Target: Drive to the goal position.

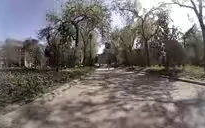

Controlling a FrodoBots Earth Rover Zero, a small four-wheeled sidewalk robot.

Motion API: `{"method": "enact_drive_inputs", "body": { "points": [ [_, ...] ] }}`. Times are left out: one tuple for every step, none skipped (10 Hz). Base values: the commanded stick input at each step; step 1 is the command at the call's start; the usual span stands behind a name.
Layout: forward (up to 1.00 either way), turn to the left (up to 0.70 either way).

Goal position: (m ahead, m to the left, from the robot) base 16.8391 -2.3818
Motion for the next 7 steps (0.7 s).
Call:
{"method": "enact_drive_inputs", "body": {
  "points": [
    [0.7,0.0],
    [0.7,0.0],
    [0.7,0.0],
    [0.7,0.0],
    [0.7,0.0],
    [0.7,0.0],
    [0.7,0.0]
  ]
}}
